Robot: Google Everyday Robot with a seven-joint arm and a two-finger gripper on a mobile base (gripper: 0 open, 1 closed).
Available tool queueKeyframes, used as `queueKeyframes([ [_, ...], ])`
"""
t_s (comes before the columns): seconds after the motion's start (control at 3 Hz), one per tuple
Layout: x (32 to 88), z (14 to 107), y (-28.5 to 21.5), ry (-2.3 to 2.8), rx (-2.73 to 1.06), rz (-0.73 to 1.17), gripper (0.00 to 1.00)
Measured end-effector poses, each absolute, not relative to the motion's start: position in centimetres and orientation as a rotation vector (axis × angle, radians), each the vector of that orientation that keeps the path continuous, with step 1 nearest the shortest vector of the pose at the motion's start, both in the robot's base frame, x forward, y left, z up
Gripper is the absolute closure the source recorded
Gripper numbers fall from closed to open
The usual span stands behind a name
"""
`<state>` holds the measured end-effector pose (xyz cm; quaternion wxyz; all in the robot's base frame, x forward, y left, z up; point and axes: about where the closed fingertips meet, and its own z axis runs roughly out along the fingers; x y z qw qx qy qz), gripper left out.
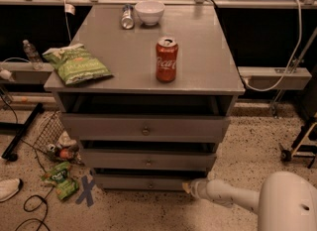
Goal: Close bottom drawer
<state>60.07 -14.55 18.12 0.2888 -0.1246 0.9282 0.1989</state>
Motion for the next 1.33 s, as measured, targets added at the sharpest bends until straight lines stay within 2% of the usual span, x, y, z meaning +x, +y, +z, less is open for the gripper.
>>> queueKeyframes([
  [1.33, 52.2, 16.2, -17.3, 2.644, -0.247, 0.532, 1.00],
])
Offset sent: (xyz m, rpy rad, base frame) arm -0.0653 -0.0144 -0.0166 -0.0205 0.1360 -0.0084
